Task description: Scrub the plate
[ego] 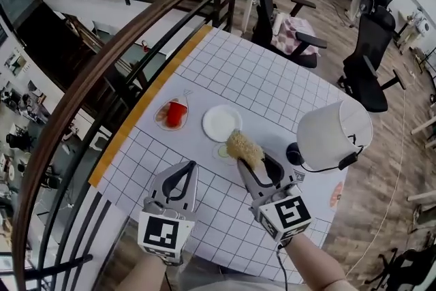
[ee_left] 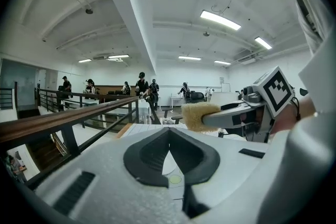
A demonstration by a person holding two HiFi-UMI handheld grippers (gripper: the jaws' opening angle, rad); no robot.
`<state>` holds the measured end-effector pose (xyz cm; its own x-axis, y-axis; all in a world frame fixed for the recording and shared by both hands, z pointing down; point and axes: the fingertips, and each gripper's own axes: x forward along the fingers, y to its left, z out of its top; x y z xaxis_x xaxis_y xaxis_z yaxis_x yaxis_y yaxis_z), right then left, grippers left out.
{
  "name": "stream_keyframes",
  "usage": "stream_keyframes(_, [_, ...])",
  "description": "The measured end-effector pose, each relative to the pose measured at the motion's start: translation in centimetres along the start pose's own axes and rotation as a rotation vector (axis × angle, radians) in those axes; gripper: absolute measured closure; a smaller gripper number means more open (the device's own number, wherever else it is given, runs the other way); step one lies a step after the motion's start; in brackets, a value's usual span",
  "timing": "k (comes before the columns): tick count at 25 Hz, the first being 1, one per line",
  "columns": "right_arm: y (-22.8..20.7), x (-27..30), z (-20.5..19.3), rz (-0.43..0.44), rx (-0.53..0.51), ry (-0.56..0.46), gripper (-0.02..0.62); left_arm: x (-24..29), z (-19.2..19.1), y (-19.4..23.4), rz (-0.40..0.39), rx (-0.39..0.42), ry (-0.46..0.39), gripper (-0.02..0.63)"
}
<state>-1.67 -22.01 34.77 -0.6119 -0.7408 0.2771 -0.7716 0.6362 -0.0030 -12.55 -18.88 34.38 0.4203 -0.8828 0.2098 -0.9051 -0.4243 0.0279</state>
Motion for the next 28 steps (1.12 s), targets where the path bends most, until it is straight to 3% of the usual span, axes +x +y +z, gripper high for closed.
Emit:
stream_keyframes(12, [-3.5,12.2,-6.8,0.006,-0.004,0.053,0.422,10.5,-8.1,4.5,-0.012,-0.071,0.050,0.592])
stream_keyframes(20, [-5.7,18.0,-13.2,0.013,0.005,0.129,0.422,16.6,-15.8,5.2,-0.058,-0.107,0.181,0.592])
stream_keyframes(28, [-5.7,22.1,-17.3,0.061,-0.004,0.180,0.422,20.2,-20.7,5.4,-0.083,-0.161,0.253,0.592])
